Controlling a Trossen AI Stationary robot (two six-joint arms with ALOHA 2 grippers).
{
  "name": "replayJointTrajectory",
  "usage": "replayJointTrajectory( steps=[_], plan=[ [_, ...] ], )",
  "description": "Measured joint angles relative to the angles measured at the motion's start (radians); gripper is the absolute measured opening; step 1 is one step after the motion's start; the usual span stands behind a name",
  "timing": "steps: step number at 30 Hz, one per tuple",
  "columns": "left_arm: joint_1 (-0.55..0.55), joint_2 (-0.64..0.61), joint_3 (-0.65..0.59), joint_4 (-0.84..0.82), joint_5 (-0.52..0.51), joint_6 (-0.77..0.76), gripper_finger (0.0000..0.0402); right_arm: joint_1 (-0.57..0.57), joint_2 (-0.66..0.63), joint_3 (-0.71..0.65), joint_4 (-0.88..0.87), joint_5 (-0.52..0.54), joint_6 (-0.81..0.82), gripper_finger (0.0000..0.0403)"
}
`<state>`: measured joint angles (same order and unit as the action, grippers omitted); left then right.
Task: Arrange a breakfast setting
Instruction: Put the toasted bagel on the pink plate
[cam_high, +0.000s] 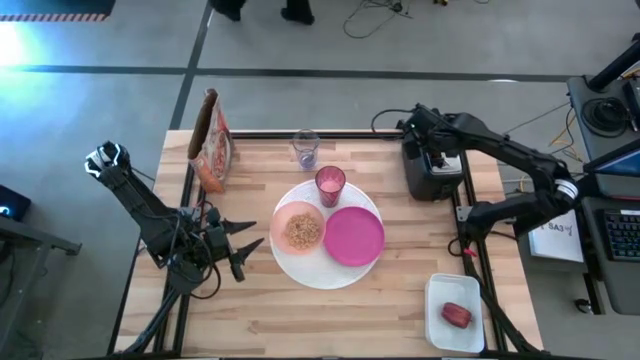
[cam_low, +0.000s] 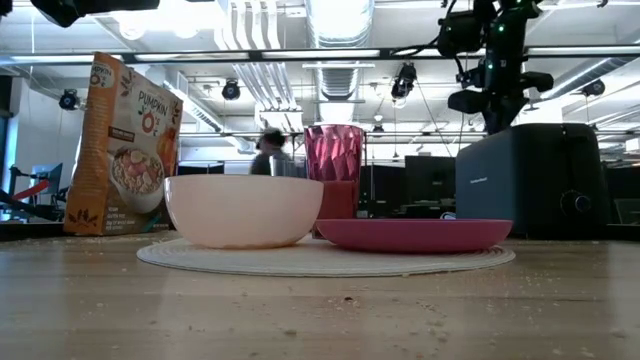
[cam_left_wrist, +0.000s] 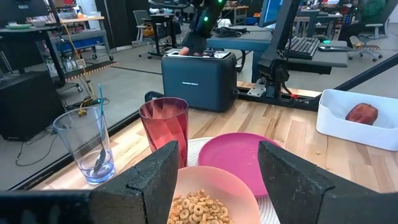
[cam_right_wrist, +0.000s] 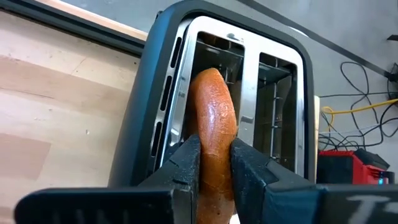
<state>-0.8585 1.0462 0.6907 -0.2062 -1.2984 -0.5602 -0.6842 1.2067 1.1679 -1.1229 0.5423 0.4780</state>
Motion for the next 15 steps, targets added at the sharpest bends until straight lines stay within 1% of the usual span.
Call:
replayJointTrajectory(
  steps=[5, 11, 13, 15],
  plan=[
    [0.0, 0.0, 0.0, 0.0, 0.0, 0.0, 0.0204, -0.017, -0.028, 0.021, -0.009, 0.0, -0.019, 0.0056],
    [0.0, 0.0, 0.0, 0.0, 0.0, 0.0, 0.0204, -0.022, -0.075, 0.111, -0.039, -0.002, -0.026, 0.0056],
    [0.0, 0.0, 0.0, 0.0, 0.0, 0.0, 0.0204, -0.022, -0.089, 0.158, -0.057, -0.029, -0.026, 0.0056],
    [0.0, 0.0, 0.0, 0.0, 0.0, 0.0, 0.0204, -0.022, -0.105, 0.201, -0.066, -0.082, -0.013, 0.0056]
  ],
)
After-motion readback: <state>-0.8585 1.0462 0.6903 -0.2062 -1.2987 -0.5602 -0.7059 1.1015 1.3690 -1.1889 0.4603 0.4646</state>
